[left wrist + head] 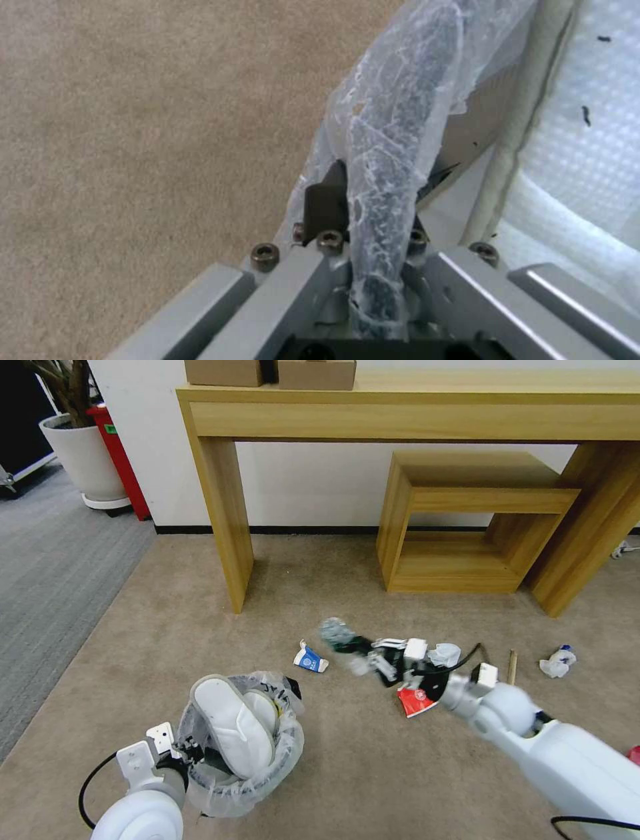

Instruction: Pick up the trash bin and place the garbage on the floor into it.

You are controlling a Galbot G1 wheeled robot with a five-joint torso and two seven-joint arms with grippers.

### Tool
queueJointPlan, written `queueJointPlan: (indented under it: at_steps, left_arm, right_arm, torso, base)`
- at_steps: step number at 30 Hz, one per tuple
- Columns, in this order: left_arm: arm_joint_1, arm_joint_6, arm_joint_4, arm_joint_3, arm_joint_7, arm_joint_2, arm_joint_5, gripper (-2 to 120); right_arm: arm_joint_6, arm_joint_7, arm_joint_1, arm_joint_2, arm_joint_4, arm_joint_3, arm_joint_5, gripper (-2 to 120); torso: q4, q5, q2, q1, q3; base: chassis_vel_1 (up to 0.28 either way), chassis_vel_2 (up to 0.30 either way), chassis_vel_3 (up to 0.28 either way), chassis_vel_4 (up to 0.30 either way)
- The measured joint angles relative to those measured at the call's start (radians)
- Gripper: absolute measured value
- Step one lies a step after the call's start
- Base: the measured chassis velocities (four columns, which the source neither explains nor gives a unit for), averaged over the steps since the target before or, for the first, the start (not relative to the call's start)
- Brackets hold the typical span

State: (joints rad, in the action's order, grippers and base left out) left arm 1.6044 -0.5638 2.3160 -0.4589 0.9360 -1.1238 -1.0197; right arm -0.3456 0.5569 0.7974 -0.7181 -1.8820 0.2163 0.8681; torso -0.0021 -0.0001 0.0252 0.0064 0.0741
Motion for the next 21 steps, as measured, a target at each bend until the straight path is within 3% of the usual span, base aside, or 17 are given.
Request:
queueJointPlan:
  at_steps: [4, 6, 7, 10, 21]
  left_arm:
    - [-0.008, 0.000, -0.011, 0.006, 0.000, -0.006, -0.001, 0]
    - [-0.018, 0.000, -0.020, 0.007, 0.000, -0.006, -0.009, 0]
    - [-0.018, 0.000, -0.020, 0.007, 0.000, -0.006, -0.009, 0]
    - [-0.019, 0.003, -0.019, -0.001, 0.000, -0.002, -0.021, 0]
    - [-0.010, 0.003, -0.020, -0.009, 0.002, -0.007, -0.019, 0]
  right_arm:
    - [0.003, 0.001, -0.074, -0.008, -0.003, 0.090, 0.006, 3]
    - [0.003, 0.003, -0.171, -0.030, 0.013, 0.222, 0.008, 3]
    - [0.003, 0.003, -0.171, -0.030, 0.013, 0.222, 0.008, 3]
    - [0.001, 0.003, -0.265, -0.082, 0.052, 0.361, 0.013, 3]
    - [-0.008, 0.001, -0.376, -0.231, 0.188, 0.560, 0.023, 3]
  torso:
    - [0.0001, -0.0002, 0.000, 0.000, 0.000]
    - [0.0000, 0.0000, 0.000, 0.000, 0.000]
    - [0.0000, 0.0000, 0.000, 0.000, 0.000]
    - [0.0000, 0.0001, 0.000, 0.000, 0.000]
    - [0.0002, 0.0001, 0.000, 0.000, 0.000]
  base:
    - [0.000, 0.000, 0.000, 0.000]
    - [0.000, 0.000, 0.000, 0.000]
    - [0.000, 0.000, 0.000, 0.000]
    - [0.000, 0.000, 0.000, 0.000]
    - [0.000, 0.000, 0.000, 0.000]
